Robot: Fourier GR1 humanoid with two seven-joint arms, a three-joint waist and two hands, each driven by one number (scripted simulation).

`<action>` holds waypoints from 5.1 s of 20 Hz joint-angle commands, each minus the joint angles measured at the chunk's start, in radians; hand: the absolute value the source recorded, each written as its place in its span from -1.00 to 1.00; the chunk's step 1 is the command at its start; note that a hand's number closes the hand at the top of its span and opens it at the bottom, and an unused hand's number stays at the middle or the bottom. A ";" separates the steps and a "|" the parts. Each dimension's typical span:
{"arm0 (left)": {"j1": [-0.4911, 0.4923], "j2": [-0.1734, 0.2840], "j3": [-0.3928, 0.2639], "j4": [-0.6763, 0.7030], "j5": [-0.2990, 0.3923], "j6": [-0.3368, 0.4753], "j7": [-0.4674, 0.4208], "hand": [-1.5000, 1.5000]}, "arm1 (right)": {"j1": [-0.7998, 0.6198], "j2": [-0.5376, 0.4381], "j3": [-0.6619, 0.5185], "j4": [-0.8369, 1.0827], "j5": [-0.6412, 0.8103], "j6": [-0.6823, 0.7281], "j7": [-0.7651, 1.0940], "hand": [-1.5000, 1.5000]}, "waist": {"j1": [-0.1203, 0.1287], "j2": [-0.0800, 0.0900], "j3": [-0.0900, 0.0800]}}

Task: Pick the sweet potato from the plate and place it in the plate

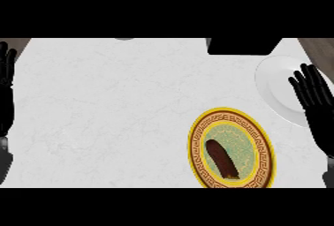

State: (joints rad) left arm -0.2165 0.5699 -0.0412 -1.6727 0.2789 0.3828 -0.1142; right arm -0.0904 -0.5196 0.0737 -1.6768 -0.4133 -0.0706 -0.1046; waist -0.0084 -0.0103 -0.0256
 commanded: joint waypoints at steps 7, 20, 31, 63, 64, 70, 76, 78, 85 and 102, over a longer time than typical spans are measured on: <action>0.081 -0.073 -0.153 0.141 0.038 -0.087 0.141 0.00 | -0.273 -0.194 0.158 -0.074 0.214 0.349 -0.105 1.00 | 0.057 0.013 0.009; 0.035 -0.147 -0.206 0.263 0.024 -0.119 0.209 0.00 | -0.265 -0.055 0.324 0.579 0.462 0.599 -0.780 -1.00 | 0.036 0.020 0.029; 0.021 -0.175 -0.165 0.293 -0.006 -0.140 0.232 0.00 | -0.344 -0.044 0.455 0.589 0.658 0.511 -0.711 -1.00 | 0.016 0.010 0.026; 0.058 -0.245 0.011 0.300 -0.111 -0.322 0.245 0.00 | -0.329 0.155 0.433 0.564 1.257 0.492 -0.513 -1.00 | 0.012 0.011 0.026; 0.081 -0.280 -0.009 0.239 -0.151 -0.267 0.276 0.00 | -0.307 0.155 0.424 0.496 1.266 0.531 -0.495 -1.00 | 0.011 0.010 0.026; 0.045 -0.259 0.041 0.287 -0.152 -0.326 0.248 0.00 | -0.256 0.176 0.462 0.442 1.361 0.538 -0.475 -1.00 | 0.010 0.010 0.026; 0.078 -0.293 0.016 0.226 -0.175 -0.299 0.277 0.00 | -0.280 0.162 0.511 0.474 1.391 0.546 -0.601 1.00 | 0.014 0.009 0.026; 0.021 -0.290 0.049 0.294 -0.170 -0.309 0.284 0.00 | -0.287 0.150 0.474 0.468 1.379 0.561 -0.615 1.00 | 0.010 0.010 0.026; 0.066 -0.307 0.054 0.345 -0.186 -0.326 0.187 0.00 | -0.228 0.230 0.382 0.500 1.341 0.470 -0.477 1.00 | 0.005 0.013 0.025; 0.042 -0.295 0.045 0.276 -0.175 -0.330 0.273 0.00 | -0.545 0.404 -0.102 0.521 1.615 -0.267 0.491 1.00 | 0.019 0.013 0.025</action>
State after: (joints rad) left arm -0.1695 0.2736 0.0072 -1.3953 0.1045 0.0611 0.1557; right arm -0.6002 -0.1177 0.0020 -1.1536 1.0865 -0.1627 0.2634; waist 0.0082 0.0002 -0.0012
